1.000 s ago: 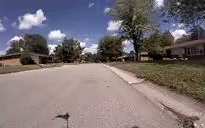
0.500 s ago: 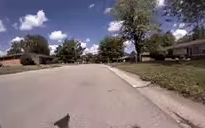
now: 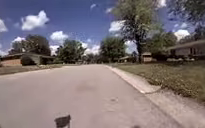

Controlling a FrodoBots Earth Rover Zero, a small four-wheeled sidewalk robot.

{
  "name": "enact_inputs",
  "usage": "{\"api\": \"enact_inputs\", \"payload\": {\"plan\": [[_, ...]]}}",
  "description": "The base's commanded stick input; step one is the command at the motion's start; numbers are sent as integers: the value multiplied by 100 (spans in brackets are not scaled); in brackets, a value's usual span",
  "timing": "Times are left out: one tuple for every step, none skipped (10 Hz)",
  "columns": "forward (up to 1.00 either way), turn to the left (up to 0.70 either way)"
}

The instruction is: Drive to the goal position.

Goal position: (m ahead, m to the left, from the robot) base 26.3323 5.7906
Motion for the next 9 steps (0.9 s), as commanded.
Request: {"api": "enact_inputs", "payload": {"plan": [[85,0],[85,0],[85,0],[85,0],[85,0],[85,0],[85,0],[85,0],[85,0]]}}
